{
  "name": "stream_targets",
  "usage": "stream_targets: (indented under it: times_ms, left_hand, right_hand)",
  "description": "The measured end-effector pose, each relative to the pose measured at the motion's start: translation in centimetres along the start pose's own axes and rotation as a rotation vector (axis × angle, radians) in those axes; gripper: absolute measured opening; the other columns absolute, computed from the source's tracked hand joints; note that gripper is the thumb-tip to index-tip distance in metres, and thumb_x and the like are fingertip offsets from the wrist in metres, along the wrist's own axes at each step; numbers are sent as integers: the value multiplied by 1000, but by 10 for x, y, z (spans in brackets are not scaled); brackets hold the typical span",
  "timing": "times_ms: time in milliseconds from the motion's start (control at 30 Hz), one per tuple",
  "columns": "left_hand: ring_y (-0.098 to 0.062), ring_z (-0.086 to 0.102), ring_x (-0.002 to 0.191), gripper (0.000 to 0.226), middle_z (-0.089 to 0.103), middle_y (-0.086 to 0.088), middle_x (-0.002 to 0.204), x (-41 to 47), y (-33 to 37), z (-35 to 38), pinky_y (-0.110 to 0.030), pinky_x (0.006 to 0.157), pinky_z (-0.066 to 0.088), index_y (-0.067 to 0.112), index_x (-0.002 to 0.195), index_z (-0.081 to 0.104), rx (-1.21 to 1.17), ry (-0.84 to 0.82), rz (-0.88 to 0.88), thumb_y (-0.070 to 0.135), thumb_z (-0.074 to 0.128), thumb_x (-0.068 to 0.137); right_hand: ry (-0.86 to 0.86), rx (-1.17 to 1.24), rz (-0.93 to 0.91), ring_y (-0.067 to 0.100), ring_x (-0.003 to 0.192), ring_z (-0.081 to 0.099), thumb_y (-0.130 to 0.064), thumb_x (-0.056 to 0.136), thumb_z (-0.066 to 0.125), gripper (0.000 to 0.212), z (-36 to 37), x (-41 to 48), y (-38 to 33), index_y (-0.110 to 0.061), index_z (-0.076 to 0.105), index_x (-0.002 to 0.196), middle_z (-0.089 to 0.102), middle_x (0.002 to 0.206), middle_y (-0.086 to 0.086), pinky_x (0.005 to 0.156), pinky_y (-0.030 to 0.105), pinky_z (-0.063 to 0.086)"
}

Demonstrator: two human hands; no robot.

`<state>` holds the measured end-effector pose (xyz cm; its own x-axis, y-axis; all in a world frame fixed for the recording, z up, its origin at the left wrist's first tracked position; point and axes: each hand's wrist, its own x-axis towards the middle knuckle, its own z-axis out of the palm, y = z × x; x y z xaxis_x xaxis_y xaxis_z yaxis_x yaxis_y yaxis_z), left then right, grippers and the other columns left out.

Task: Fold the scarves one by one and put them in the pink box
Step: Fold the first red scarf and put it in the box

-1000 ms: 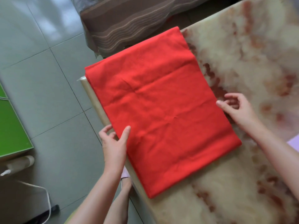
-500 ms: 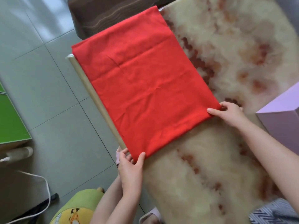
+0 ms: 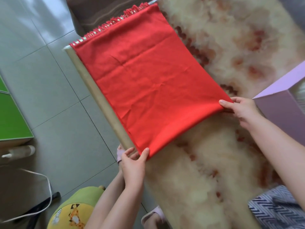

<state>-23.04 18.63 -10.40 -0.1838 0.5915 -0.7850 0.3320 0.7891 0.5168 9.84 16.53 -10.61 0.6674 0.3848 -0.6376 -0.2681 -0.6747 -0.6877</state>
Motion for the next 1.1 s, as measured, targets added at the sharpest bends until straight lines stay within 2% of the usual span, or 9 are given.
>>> stream_targets:
  times_ms: [167,300,400,600,700,833,900,967,1100]
  left_hand:
    - [1,56,69,37,63,8,79,-29,-26,0,-18,61,44,14,102,54,63,-126,-16,22,78,75]
    - [-10,59,67,37,68,-4,75,-51,-62,4,-14,56,42,-2,93,67,128,-140,68,25,80,72]
    - [-13,54,67,25,67,-5,72,-70,-91,6,-24,62,41,-3,79,67,143,-172,115,21,75,78]
    - [-12,61,76,5,69,3,77,-111,-136,16,-31,75,45,10,88,63,123,-181,81,13,66,86]
    - [-17,66,79,38,67,6,80,-139,-153,16,-39,82,48,24,109,46,50,-142,-25,19,72,81]
    - [-15,66,64,51,63,-3,69,-168,-167,16,-48,75,56,23,114,38,-42,-152,56,13,73,80]
    - [-17,68,72,41,63,-12,83,-176,-168,18,-47,73,58,26,111,42,-116,-199,107,5,66,85]
    - [-27,67,85,26,64,-5,91,-179,-165,18,-48,81,56,30,100,57,-72,-228,220,8,63,88]
    - [-15,68,86,26,72,10,86,-176,-151,12,-26,82,52,25,88,74,-80,-230,298,5,59,89]
  right_hand:
    - [29,-85,10,2,47,59,-8,82,70,22,-36,-22,27,-7,58,101,60,79,2,43,14,50]
    - [16,-114,15,2,44,60,-7,82,69,11,-66,-40,57,-10,60,87,61,77,5,42,14,49]
    - [16,-121,19,11,60,62,-7,81,71,13,-88,-54,79,-8,62,90,61,81,5,44,14,50]
    - [34,-138,42,15,68,58,-7,81,71,11,-124,-84,121,-9,61,85,61,84,7,43,15,50]
    - [48,-138,65,9,52,62,-5,82,69,11,-144,-100,141,-7,60,88,61,83,10,41,16,50]
    - [67,-119,14,6,38,58,-1,85,65,19,-167,-121,160,-14,53,89,61,78,13,37,17,48]
    - [25,-79,-74,8,38,57,2,86,61,26,-174,-128,161,-21,50,92,63,77,14,38,18,48]
    - [-39,-32,-160,10,41,58,3,87,58,33,-179,-133,156,-27,55,99,66,75,7,41,19,50]
    - [-184,-71,-172,21,59,57,7,89,47,37,-179,-130,139,-20,71,98,63,81,13,52,31,54]
